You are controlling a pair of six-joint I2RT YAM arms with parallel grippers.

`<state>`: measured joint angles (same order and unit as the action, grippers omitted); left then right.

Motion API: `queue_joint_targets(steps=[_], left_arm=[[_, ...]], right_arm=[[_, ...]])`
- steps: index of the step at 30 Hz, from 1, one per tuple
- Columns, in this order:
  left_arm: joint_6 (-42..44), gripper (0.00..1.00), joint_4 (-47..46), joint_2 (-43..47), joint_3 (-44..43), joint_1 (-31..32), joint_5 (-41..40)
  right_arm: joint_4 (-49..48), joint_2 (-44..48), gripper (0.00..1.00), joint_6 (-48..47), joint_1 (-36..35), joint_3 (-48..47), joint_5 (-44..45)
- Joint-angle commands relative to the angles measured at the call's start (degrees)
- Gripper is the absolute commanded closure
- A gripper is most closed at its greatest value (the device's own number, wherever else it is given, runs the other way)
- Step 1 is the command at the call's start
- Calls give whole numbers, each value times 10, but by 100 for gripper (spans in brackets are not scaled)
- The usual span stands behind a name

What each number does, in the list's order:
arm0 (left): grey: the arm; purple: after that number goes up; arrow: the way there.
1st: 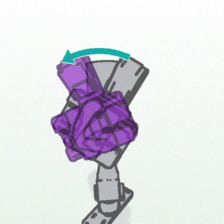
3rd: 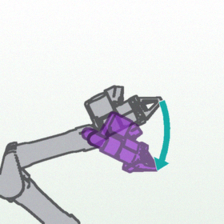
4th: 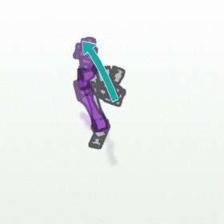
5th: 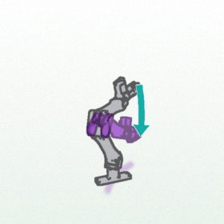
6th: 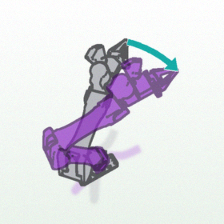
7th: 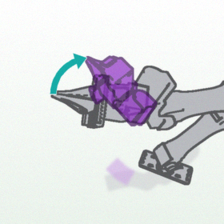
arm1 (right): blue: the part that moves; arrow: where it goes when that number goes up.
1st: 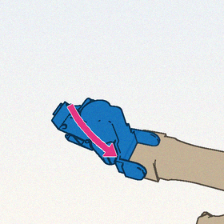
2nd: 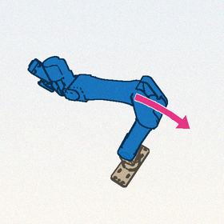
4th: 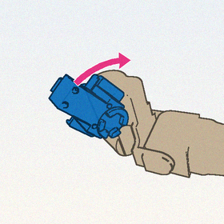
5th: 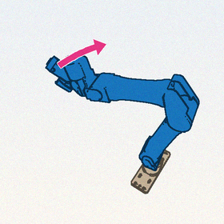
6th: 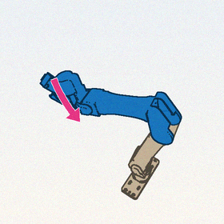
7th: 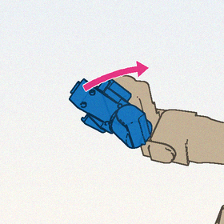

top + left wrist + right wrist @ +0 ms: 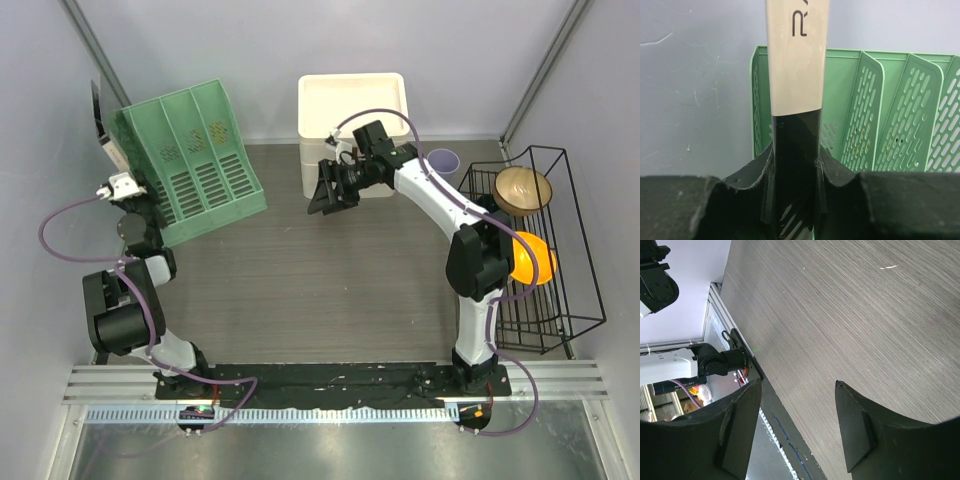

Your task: Organize the desk

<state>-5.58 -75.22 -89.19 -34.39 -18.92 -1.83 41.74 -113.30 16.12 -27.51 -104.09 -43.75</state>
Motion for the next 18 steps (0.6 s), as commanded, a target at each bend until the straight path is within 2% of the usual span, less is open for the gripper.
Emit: queue_joint_targets(steps=[1, 12, 18], left_arm=[[0, 100, -135, -7, -8, -6, -36], [3, 99, -135, -32, -5, -6, -56], [7, 79, -128, -13, -5, -6, -56]], right_arm=[[-17, 0, 34, -13, 2, 2, -17], [-21, -5, 35, -16, 2, 8, -22], [-21, -13, 35, -18, 3, 10, -27]])
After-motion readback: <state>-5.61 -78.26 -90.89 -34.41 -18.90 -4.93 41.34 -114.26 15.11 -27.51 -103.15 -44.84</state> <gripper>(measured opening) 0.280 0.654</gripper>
